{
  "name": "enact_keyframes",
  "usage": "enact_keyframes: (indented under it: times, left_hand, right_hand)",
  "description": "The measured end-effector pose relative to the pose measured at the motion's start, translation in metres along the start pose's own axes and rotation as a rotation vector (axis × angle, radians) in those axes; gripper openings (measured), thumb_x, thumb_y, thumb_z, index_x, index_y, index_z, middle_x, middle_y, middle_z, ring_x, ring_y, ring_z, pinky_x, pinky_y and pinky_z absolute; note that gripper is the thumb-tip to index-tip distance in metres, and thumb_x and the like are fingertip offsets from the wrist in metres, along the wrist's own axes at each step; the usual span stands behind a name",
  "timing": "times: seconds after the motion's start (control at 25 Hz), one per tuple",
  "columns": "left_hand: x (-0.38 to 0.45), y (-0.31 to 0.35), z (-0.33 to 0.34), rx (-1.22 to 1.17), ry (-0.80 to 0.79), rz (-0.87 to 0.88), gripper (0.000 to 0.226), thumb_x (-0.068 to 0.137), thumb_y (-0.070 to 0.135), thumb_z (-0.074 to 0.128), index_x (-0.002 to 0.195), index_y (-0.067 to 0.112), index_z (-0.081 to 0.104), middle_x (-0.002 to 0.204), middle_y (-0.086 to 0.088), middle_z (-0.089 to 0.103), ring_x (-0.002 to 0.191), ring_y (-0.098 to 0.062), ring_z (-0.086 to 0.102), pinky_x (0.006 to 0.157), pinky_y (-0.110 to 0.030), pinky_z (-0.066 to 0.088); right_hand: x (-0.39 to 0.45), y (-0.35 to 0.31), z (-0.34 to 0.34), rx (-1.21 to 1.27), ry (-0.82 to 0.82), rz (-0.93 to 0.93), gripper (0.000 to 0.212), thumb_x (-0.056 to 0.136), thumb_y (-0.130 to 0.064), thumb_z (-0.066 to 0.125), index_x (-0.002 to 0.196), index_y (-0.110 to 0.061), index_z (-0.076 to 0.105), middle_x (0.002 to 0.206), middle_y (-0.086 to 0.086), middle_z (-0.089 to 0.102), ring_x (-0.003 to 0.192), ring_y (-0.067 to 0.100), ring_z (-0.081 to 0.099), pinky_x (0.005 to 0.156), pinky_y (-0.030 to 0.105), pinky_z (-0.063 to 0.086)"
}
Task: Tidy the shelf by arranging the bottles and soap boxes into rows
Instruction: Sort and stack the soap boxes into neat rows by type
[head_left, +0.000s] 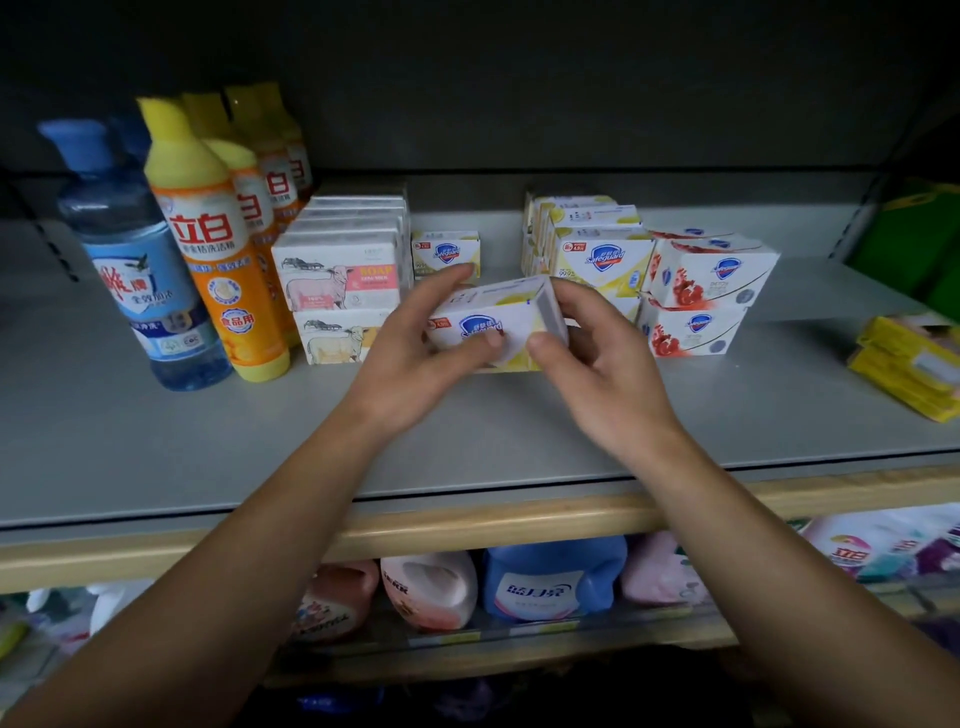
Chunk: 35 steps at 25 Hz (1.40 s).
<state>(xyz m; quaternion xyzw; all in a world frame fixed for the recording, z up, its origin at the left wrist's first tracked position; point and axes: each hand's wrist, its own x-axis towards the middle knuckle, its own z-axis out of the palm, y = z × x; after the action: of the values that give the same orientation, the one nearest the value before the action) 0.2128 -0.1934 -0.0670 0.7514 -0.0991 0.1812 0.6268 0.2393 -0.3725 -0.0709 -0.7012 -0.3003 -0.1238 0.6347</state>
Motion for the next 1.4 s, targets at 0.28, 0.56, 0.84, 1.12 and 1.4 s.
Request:
enact_keyframes:
  times: [0.28,0.56,0.84,1.12,1.4]
  left_hand:
    - [0.058,0.037,-0.007,0.836,-0.109,0.362,0.035,0.082,0.026,0.076,0.115,0.020,0.067,0.100,0.004,0.061,0.083,-0.006,0.058,0.077,-0.017,0.046]
    - [0.087,0.016,0.010,0.333,-0.160,0.036,0.018,0.093,0.009,0.062,0.109,0.018,0.063,0.101,0.002,0.068,0.085,0.001,0.066,0.077,-0.019,0.052]
    - [0.095,0.005,0.007,0.543,-0.212,0.101,0.035,0.084,0.016,0.074,0.116,0.019,0.062,0.103,0.002,0.069,0.091,-0.014,0.067,0.086,-0.029,0.053]
    - [0.135,0.000,0.013,1.063,0.092,0.188,0.047,0.088,0.020,0.064,0.134,0.014,0.056,0.126,-0.014,0.055,0.113,-0.030,0.054,0.091,-0.025,0.034]
    - [0.161,-0.075,0.030,1.299,0.087,0.006,0.047,0.094,0.015,0.049,0.141,0.018,0.047,0.136,-0.011,0.050,0.123,-0.037,0.041,0.105,-0.040,0.034]
  right_hand:
    - [0.049,0.010,-0.034,-0.084,-0.162,0.025,0.038,0.087,-0.019,0.058,0.125,-0.025,0.059,0.118,-0.001,0.068,0.111,0.018,0.064,0.096,0.042,0.051]
    - [0.074,0.036,-0.029,-0.128,-0.079,0.083,0.032,0.091,-0.004,0.060,0.121,-0.016,0.062,0.116,-0.002,0.068,0.109,0.012,0.064,0.096,0.037,0.051]
    - [0.074,0.037,-0.033,-0.123,-0.025,0.033,0.031,0.095,-0.016,0.058,0.125,-0.020,0.060,0.116,-0.007,0.068,0.108,0.007,0.063,0.097,0.034,0.050]
    - [0.110,0.034,-0.053,-0.973,0.090,-0.197,0.045,0.092,-0.037,0.055,0.132,-0.017,0.057,0.137,0.002,0.054,0.126,0.025,0.044,0.105,0.033,0.030]
    - [0.116,0.068,-0.043,-1.252,0.054,-0.141,0.054,0.091,-0.047,0.048,0.136,-0.019,0.053,0.141,0.003,0.052,0.134,0.028,0.039,0.120,0.049,0.005]
